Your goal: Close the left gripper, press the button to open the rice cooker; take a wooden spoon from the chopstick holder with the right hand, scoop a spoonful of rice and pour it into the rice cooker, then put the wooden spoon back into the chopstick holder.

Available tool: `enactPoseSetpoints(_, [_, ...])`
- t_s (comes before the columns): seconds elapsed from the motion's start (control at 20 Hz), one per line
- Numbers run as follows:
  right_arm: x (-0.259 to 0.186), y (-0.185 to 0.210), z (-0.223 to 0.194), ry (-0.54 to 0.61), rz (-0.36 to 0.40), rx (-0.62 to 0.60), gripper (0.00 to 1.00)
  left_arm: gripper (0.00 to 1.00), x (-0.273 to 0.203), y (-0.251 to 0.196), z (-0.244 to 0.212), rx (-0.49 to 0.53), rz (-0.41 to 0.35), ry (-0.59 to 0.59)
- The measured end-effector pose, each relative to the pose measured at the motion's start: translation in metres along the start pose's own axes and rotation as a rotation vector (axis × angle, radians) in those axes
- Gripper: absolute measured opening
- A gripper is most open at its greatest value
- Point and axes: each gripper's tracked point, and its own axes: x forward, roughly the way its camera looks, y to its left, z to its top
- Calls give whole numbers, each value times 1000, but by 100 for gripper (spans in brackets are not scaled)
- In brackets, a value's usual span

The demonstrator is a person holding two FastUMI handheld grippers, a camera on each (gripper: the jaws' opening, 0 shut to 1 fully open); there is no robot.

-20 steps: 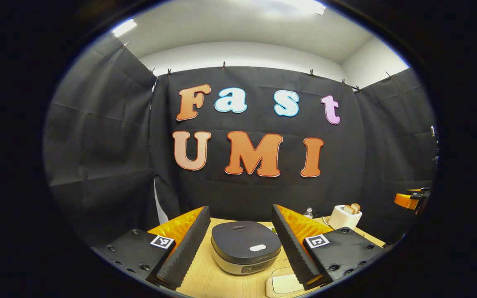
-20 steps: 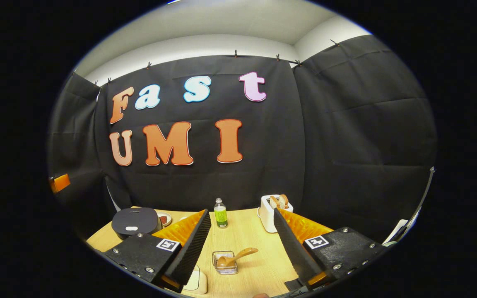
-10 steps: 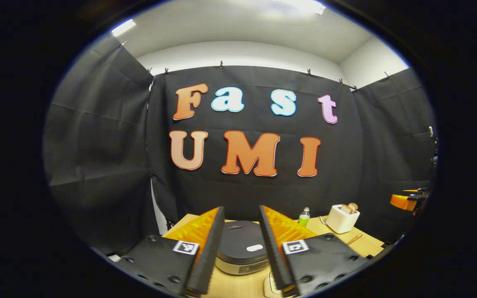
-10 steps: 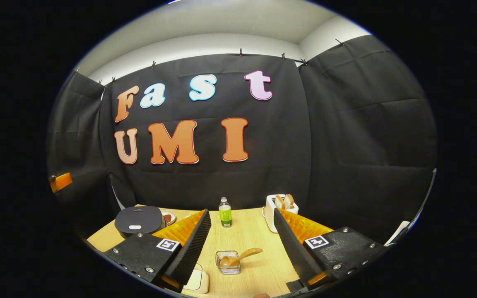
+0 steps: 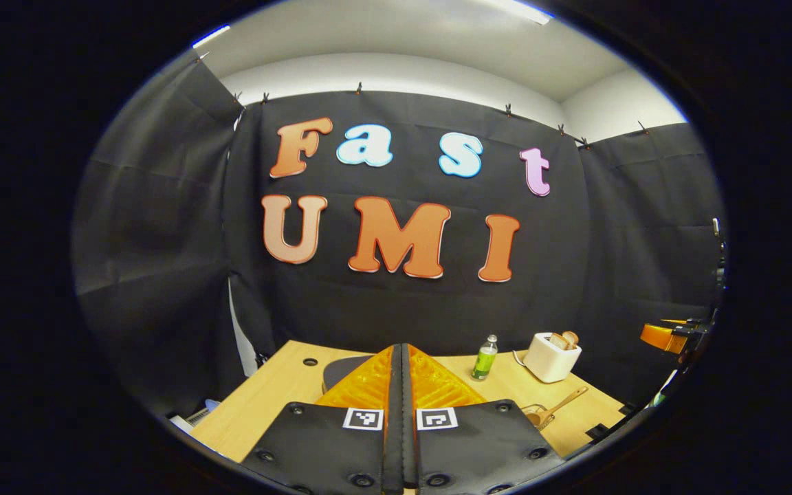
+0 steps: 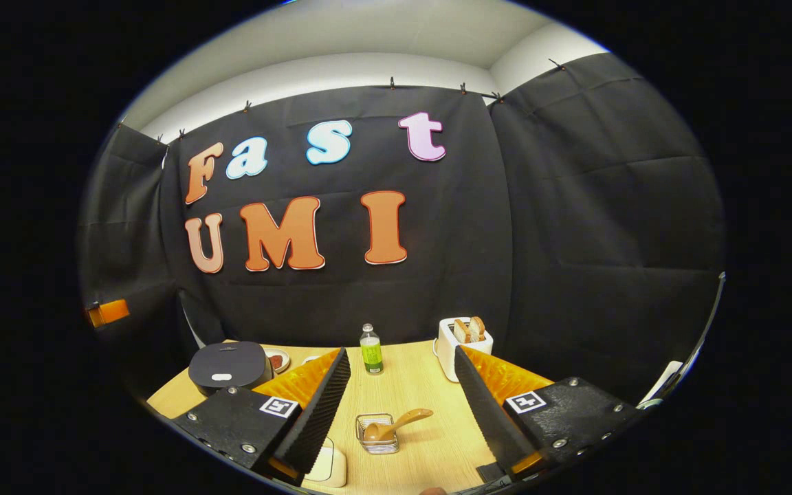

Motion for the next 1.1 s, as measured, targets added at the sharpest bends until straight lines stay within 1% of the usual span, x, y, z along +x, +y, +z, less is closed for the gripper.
enactPoseSetpoints(0.05, [2, -1, -1, 0, -2, -6, 94, 0, 9, -3, -5, -2, -19, 24])
enactPoseSetpoints(0.1, [2, -4, -2, 2, -8, -11, 100, 4, 18, -7, -12, 7, -30, 48])
enactPoseSetpoints(0.15, [2, -6, -3, 5, -12, -11, 100, 4, 27, -9, -22, 9, -45, 69])
enactPoseSetpoints(0.2, [2, -8, -4, 9, -14, -8, 100, 0, 39, -12, -31, 3, -63, 94])
enactPoseSetpoints(0.25, [3, -10, -6, 14, -20, -5, 100, 4, 51, -14, -41, -14, -77, 123])
enactPoseSetpoints(0.35, [3, -16, -10, 21, -36, -6, 100, 4, 76, -8, -63, -37, -79, 174])
enactPoseSetpoints(0.45, [4, -23, -13, 30, -57, -13, 100, 4, 98, -2, -88, -46, -64, 234])
enactPoseSetpoints(0.5, [3, -27, -15, 35, -65, -11, 100, 0, 108, -1, -97, -47, -62, 262])
enactPoseSetpoints(0.55, [3, -30, -16, 37, -73, -7, 100, 4, 116, 2, -108, -43, -54, 286])
enactPoseSetpoints(0.6, [4, -33, -19, 42, -82, -2, 94, 4, 122, 2, -117, -45, -55, 303])
enactPoseSetpoints(0.75, [3, -44, -26, 61, -112, 14, 94, 4, 137, 7, -147, -53, -40, 372])
enactPoseSetpoints(0.8, [4, -47, -29, 67, -122, 17, 94, 0, 141, 9, -153, -44, -37, 385])
enactPoseSetpoints(0.85, [5, -50, -32, 75, -130, 21, 94, 4, 143, 9, -160, -33, -36, 400])
enactPoseSetpoints(1.1, [7, -57, -39, 95, -156, 33, 94, 4, 144, 2, -186, 1, -52, 450])
